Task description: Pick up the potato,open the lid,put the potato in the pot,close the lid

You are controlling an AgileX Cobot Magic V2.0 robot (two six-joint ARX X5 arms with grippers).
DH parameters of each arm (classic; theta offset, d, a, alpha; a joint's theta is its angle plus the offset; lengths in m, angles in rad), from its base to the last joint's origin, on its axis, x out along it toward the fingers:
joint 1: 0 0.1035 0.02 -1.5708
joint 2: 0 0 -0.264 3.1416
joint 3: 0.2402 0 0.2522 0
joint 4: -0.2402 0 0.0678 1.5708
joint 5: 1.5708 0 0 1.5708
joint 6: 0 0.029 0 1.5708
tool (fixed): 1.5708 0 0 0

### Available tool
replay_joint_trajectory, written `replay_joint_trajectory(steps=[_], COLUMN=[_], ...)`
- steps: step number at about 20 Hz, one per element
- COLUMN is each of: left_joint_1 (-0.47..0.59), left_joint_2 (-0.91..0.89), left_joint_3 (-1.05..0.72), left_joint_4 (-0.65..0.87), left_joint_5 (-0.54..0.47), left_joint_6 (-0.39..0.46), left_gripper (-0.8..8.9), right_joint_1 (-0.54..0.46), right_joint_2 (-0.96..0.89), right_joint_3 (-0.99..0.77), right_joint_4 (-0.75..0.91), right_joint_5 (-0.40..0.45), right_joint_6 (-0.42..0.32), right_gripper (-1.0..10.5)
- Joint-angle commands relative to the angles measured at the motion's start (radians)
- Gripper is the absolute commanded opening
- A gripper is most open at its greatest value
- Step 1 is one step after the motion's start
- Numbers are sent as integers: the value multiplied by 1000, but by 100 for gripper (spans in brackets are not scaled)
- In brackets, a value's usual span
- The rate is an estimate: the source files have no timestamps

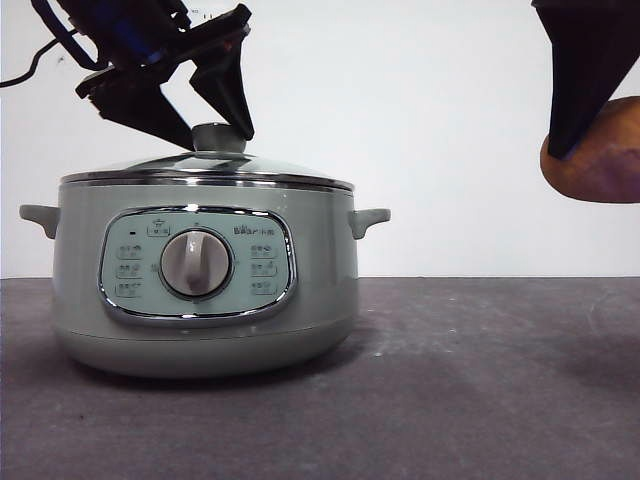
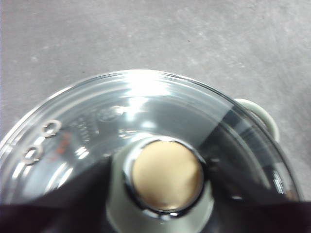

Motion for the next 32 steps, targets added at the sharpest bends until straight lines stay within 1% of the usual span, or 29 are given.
replay_joint_trajectory(steps=[1,5,9,10,14,15,17,19,21,22,25,27,29,32], left_joint_1=[-5,-5,-5,-5,-5,-5,-5,-5,-5,-5,-5,-5,-5,-5], left_joint_2=[1,1,-42,-69,-215,-259,-369,-493,-608,-651,-792,-864,-914,-939], left_joint_3=[2,2,2,2,2,2,2,2,2,2,2,2,2,2], left_joint_4=[1,8,48,63,94,94,88,56,8,-13,-83,-130,-173,-210], left_joint_5=[9,8,1,-7,-34,-50,-77,-80,-104,-109,-134,-164,-178,-177], left_joint_6=[13,13,49,63,65,66,94,94,94,94,90,90,87,86], left_gripper=[-15,-9,-9,-9,-9,-9,-9,-9,-9,-9,-9,-9,-9,-9], right_joint_1=[0,0,0,0,2,1,1,2,4,10,42,74,110,156], right_joint_2=[-2,-2,-2,-2,-2,-2,6,26,76,107,238,338,449,635], right_joint_3=[0,0,0,0,9,17,35,64,119,150,277,377,491,679], right_joint_4=[8,29,97,124,229,250,318,366,373,374,371,361,332,267], right_joint_5=[5,4,3,3,-8,-21,-95,-164,-243,-269,-268,-268,-267,-264], right_joint_6=[0,0,0,0,6,6,6,7,7,6,-13,-41,-83,-154], right_gripper=[-7,-7,-8,-8,-8,-8,-9,-10,-11,-11,-11,-11,-11,-11])
